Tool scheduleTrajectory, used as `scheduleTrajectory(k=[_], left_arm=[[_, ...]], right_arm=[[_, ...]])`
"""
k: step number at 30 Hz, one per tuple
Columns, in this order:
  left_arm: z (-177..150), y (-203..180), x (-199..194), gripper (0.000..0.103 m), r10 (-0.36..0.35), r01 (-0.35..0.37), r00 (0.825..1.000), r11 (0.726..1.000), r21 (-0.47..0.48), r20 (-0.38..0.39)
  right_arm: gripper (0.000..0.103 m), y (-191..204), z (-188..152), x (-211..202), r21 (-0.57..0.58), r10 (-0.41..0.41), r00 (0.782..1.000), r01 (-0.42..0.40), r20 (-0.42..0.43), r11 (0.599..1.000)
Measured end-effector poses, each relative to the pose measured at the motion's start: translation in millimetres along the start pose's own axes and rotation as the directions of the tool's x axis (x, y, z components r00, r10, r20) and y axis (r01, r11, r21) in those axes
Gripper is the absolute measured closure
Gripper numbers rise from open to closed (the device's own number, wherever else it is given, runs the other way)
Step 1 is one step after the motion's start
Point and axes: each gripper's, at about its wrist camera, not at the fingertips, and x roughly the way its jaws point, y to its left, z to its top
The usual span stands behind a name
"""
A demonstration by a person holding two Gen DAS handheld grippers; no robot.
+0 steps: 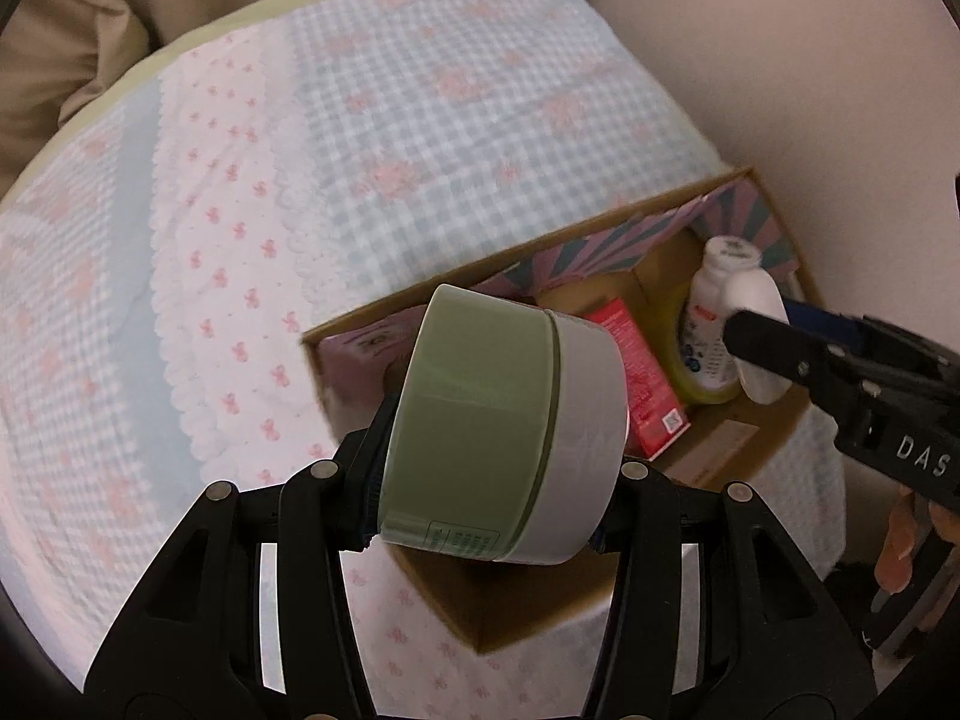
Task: Organize rigid objects
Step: 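Carry the green jar and earbud case into the cardboard box and release both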
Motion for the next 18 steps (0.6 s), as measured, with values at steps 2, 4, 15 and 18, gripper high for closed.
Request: scheduleTrajectory(k=[2, 4, 15, 18], left_arm=[[0.2, -4.2, 11.4, 0.058, 0.021, -0.02, 1.0, 1.0, 0.012, -0.016], [-1.4, -6.3, 19.5, 0.058, 0.049, -0.048, 0.998, 0.999, 0.025, -0.027], [-2.6, -12.9, 33.7, 0.056, 0.087, -0.086, 0.995, 0.996, 0.038, -0.046], [-1.6, -19.0, 19.1, 0.001, 0.084, -0.083, 0.996, 0.994, 0.071, -0.014]], right_arm=[[0.062, -6.0, 3.9, 11.2, 0.017, 0.014, 1.0, -0.014, -0.011, 1.0], [0.062, -9.3, 6.5, 21.8, 0.035, 0.025, 0.999, -0.024, -0.02, 0.999], [0.062, -14.2, 18.2, 64.4, 0.089, 0.023, 0.997, -0.017, -0.069, 0.996], [0.047, -17.8, 20.6, 67.2, 0.104, 0.03, 0.996, -0.021, -0.087, 0.994]])
